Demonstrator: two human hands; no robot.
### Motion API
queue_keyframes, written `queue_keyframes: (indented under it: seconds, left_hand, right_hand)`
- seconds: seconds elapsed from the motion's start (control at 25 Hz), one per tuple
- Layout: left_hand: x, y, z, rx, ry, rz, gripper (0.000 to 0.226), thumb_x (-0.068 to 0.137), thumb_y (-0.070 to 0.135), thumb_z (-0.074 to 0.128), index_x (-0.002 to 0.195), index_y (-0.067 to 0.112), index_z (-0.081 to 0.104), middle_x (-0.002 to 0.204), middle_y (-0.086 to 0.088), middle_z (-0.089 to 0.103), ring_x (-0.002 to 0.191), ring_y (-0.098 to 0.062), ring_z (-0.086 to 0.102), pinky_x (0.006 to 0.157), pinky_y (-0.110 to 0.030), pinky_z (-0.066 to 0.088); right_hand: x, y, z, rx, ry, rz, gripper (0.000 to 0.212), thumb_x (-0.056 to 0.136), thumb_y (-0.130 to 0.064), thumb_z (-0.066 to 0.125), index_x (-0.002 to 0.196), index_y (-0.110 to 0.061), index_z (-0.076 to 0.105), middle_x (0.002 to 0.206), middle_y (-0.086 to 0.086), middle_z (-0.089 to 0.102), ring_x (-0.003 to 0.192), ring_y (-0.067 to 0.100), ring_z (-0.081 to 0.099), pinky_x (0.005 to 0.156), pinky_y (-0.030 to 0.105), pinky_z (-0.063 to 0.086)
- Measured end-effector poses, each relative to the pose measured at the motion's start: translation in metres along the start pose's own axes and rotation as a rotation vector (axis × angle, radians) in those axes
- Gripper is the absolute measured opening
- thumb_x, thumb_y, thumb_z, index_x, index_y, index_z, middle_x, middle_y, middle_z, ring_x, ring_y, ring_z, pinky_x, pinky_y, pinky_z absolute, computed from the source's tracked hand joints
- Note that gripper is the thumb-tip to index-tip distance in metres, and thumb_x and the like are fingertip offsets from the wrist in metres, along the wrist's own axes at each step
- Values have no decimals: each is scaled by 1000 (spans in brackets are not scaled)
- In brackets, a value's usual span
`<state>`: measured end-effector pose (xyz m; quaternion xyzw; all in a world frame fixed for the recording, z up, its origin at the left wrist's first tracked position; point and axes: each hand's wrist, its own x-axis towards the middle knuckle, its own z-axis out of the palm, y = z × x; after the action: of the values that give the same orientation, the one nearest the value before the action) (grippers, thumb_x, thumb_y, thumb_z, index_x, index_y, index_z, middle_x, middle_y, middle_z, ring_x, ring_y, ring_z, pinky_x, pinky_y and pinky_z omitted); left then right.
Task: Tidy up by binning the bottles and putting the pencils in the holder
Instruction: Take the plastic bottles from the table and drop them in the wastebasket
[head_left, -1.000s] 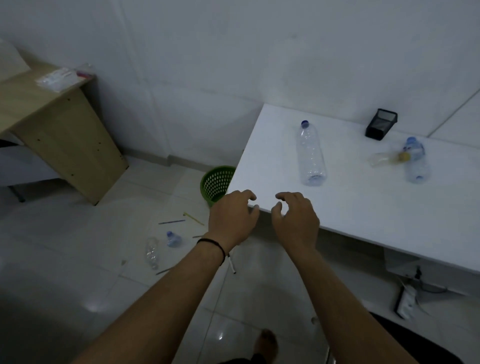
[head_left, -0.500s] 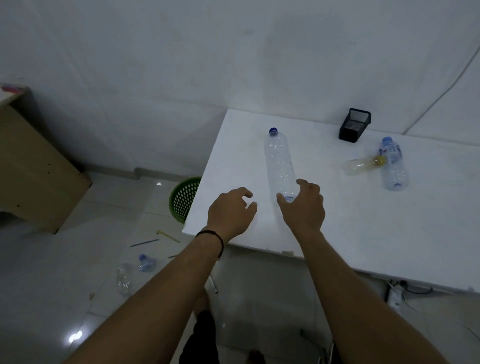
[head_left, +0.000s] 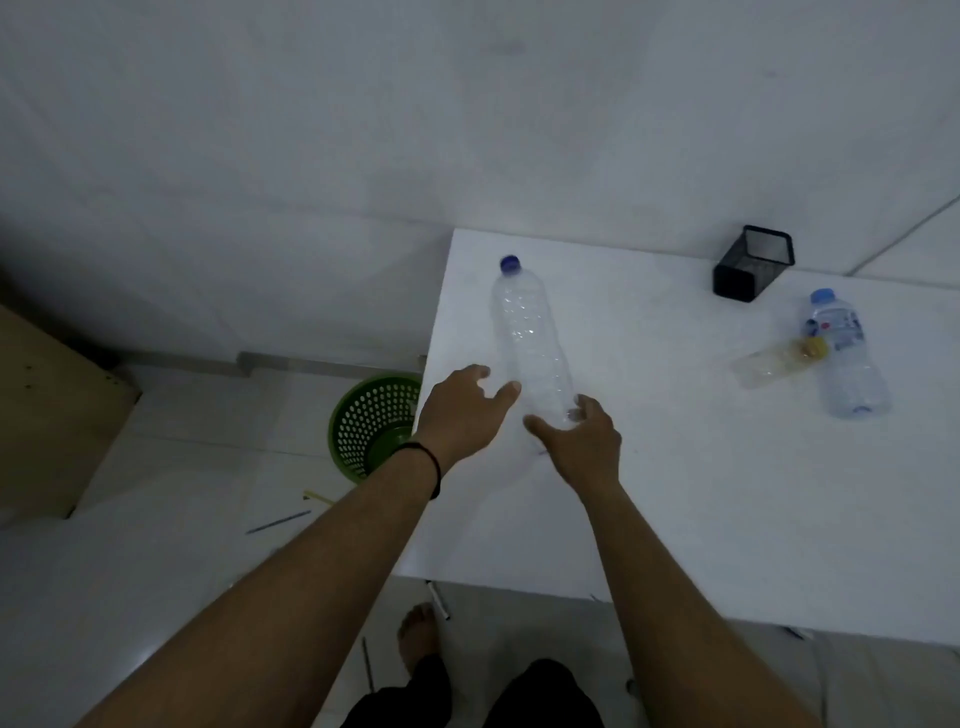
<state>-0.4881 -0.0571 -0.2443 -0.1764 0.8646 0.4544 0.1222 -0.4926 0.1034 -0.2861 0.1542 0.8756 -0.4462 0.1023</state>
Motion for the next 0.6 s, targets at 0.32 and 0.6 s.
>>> queue_keyframes:
  seconds: [0.32,0.6]
  left_hand:
    - [67,-67,-106,-674,358,-242,68,65,51,86,121,22,58,114,2,67,101,-19,66,84,-34,58]
    - [113,-141,-121,-525,560,-314,75,67,43,87,124,26,42,106,8,57,98,-15,60,82,-29,52]
  right_hand:
    - [1,-98,111,-69,-397,-485,79,72,-55,79,138,-26,45,129,-10,58,109,8,55,91,27,48]
    - [63,-90,176,-689,-195,-373,78,93,-53,49,156,-21,15,165,8,12,150,34,12,120,52,19]
